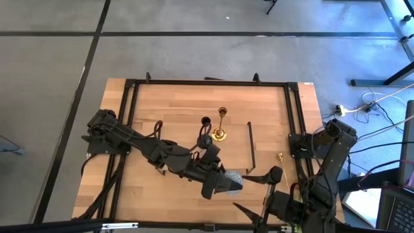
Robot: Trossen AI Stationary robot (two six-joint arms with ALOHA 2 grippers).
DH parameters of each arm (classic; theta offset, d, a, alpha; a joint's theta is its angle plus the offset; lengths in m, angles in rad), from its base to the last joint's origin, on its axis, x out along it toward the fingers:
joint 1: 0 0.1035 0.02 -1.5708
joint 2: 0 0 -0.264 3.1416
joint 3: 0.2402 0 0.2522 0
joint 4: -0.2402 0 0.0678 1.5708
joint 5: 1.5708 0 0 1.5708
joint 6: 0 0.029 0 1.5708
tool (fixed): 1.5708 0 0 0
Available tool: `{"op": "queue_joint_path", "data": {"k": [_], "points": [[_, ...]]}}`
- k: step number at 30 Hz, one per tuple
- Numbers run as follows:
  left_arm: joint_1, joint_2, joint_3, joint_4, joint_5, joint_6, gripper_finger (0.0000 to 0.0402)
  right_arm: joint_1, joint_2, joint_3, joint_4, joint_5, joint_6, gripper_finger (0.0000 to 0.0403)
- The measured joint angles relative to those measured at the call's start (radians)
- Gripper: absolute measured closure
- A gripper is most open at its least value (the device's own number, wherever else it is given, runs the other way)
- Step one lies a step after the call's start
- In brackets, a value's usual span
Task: Pick & Place candle stick holders
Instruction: Put the blue scented candle on the shelf
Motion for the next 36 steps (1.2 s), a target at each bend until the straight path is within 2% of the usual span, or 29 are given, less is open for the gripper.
{"op": "queue_joint_path", "data": {"k": [9, 27, 31, 36], "points": [[-0.001, 0.000, 0.000, -0.227, -0.062, -0.069, 0.0222, 0.000, 0.000, 0.000, -0.076, 0.058, -0.003, 0.0033], [0.007, 0.000, 0.000, -0.234, -0.063, -0.062, 0.0222, 0.000, 0.000, 0.000, -0.076, 0.059, -0.029, 0.0033], [0.000, -0.011, 0.000, -0.379, -0.062, -0.108, 0.0222, 0.000, 0.000, 0.000, -0.079, 0.060, -0.029, 0.0033], [-0.039, -0.072, 0.000, -0.620, -0.145, -0.191, 0.0222, 0.002, 0.000, 0.000, -0.084, 0.062, -0.029, 0.0033]]}}
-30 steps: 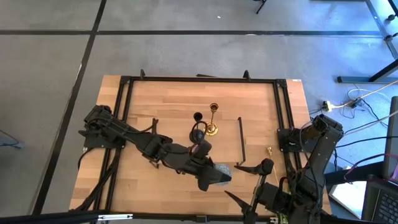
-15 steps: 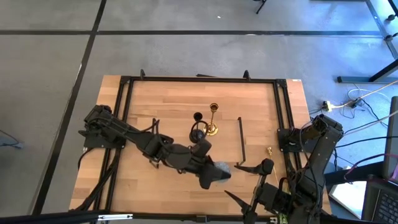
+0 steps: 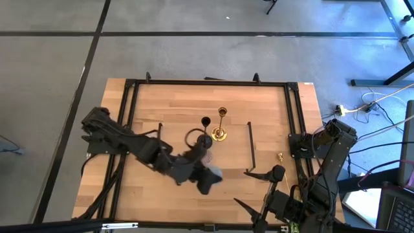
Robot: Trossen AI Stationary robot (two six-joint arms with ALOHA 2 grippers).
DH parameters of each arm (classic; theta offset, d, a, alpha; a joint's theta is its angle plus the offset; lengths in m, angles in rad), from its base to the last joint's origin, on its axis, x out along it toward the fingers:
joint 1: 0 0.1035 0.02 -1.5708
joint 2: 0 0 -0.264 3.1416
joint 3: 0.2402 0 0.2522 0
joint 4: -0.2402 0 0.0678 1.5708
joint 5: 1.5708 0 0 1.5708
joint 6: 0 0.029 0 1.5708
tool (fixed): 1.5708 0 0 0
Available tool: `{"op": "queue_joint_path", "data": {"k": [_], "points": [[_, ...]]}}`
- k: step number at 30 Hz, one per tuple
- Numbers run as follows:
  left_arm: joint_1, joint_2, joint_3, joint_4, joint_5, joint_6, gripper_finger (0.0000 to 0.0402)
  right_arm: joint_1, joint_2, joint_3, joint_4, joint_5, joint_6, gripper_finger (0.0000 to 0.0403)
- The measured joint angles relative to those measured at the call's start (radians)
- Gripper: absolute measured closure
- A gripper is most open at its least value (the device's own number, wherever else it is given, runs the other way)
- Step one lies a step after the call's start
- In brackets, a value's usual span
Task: Pick & Place candle stick holders
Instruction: Put the blue scented candle on the shelf
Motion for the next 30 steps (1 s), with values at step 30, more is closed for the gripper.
{"op": "queue_joint_path", "data": {"k": [30], "points": [[-0.175, -0.120, -0.488, 0.866, -0.281, 0.067, 0.0222, -0.071, 0.000, -0.001, -0.175, -0.229, 0.401, 0.0033]]}}
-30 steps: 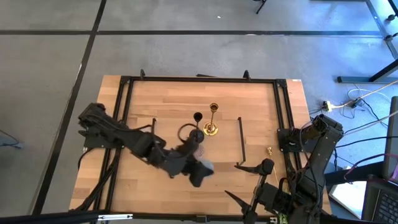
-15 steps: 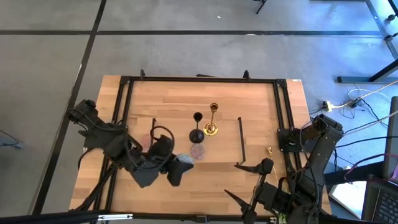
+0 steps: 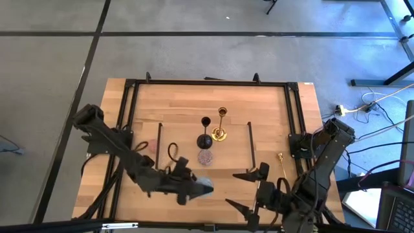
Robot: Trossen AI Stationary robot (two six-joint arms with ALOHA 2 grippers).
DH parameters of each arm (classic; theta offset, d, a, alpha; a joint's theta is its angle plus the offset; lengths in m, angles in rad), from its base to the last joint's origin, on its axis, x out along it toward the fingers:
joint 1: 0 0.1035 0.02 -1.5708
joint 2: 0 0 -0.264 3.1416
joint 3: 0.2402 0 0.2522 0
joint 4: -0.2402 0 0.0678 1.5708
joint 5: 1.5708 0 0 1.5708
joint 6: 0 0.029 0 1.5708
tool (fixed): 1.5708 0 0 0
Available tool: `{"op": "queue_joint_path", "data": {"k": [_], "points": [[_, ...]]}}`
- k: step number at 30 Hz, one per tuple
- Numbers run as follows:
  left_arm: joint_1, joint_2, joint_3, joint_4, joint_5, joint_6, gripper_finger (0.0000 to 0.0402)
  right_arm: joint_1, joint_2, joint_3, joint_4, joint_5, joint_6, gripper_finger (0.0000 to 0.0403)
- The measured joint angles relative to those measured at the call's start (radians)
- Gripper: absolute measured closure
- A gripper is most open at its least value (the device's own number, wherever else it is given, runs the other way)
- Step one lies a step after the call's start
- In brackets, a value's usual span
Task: Pick & Place candle stick holders
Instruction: Put the blue scented candle on the shelf
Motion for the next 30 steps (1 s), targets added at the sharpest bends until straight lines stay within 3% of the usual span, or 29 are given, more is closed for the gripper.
{"op": "queue_joint_path", "data": {"k": [2, 4, 9, 16, 24, 30], "points": [[0.000, 0.014, -0.121, 0.333, -0.017, 0.019, 0.0222, 0.000, 0.000, 0.000, 0.000, 0.000, 0.000, 0.0033], [-0.003, 0.031, -0.231, 0.549, -0.090, 0.002, 0.0222, 0.002, 0.000, 0.000, -0.001, 0.000, 0.000, 0.0033], [-0.007, 0.052, -0.361, 0.773, -0.160, -0.052, 0.0222, 0.004, 0.000, 0.000, -0.028, 0.000, -0.085, 0.0033], [0.050, 0.052, -0.320, 0.757, -0.035, -0.052, 0.0221, -0.011, 0.000, 0.000, -0.150, -0.030, -0.094, 0.0033], [0.098, 0.052, -0.303, 0.636, 0.084, -0.134, 0.0222, -0.115, 0.000, 0.000, -0.176, -0.300, 0.003, 0.0037], [0.104, 0.052, -0.302, 0.620, 0.125, -0.158, 0.0222, -0.159, 0.000, -0.003, -0.184, -0.359, -0.004, 0.0037]]}}
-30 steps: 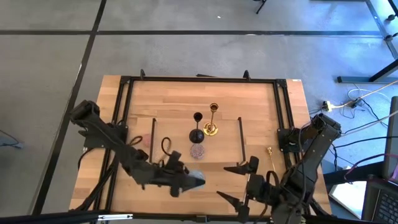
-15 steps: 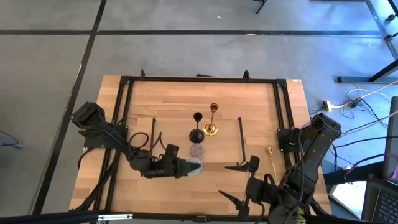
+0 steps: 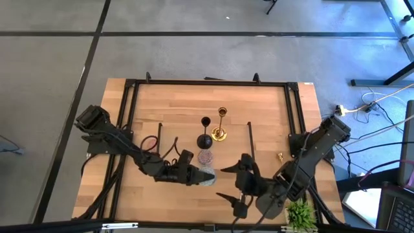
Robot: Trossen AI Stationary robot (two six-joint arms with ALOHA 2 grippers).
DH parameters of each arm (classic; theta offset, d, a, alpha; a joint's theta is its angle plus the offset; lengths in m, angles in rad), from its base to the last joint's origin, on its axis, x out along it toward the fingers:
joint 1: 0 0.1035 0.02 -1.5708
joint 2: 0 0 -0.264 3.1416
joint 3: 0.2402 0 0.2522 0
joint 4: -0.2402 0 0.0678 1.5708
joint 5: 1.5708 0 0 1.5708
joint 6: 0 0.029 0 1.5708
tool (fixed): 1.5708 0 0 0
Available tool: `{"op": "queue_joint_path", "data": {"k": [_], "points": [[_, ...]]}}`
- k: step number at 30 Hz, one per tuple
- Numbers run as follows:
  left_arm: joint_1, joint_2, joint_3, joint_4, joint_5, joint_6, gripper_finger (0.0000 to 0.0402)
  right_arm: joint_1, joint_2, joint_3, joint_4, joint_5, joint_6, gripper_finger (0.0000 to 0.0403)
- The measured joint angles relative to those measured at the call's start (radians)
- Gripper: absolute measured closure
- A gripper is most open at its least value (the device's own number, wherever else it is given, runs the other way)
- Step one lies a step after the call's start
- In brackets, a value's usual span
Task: Pick & Place candle stick holders
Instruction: Put the blue scented candle on the shelf
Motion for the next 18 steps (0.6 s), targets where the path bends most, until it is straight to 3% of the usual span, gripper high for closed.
{"op": "queue_joint_path", "data": {"k": [18], "points": [[0.053, 0.000, 0.000, -0.017, 0.071, 0.001, 0.0222, -0.077, 0.046, -0.002, 0.051, -0.030, -0.055, 0.0037]]}}
